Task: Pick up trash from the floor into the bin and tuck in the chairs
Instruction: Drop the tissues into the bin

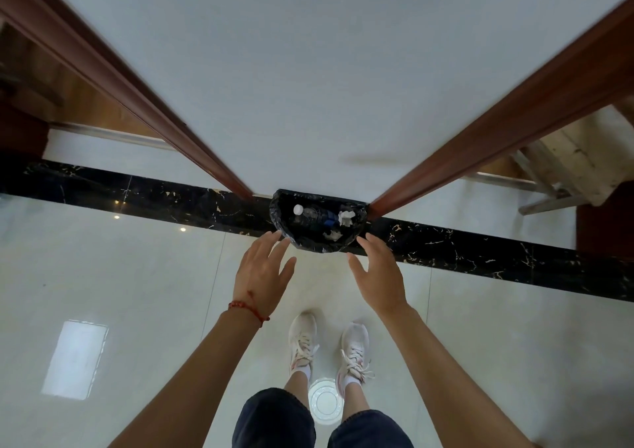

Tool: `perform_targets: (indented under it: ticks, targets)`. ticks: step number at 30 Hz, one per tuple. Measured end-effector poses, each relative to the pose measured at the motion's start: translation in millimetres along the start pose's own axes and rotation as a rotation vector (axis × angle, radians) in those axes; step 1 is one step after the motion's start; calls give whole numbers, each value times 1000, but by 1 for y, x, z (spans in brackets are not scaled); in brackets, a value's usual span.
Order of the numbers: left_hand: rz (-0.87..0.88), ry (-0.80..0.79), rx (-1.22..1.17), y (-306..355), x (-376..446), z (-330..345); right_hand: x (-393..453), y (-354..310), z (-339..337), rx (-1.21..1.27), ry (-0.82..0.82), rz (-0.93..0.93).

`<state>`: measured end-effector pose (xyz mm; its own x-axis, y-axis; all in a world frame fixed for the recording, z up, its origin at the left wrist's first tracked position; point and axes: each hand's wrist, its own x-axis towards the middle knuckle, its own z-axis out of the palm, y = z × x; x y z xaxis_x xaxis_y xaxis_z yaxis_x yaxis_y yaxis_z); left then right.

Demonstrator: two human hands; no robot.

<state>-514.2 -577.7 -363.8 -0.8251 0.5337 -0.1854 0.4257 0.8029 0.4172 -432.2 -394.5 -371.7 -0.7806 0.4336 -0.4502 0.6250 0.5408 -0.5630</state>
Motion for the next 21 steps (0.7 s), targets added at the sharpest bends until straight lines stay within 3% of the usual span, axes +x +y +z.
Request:
perform_targets:
  ticks: [5,10,21]
  targets:
    - [54,0,42,9,-8,-20,-25,-2,-18,-177,25,-68]
    - [103,13,80,21,-20,-41,-55,-7,-39,-203,127,-112]
    - [308,-126,201,73,-41,-72,-143,15,-76,-220,381,-15]
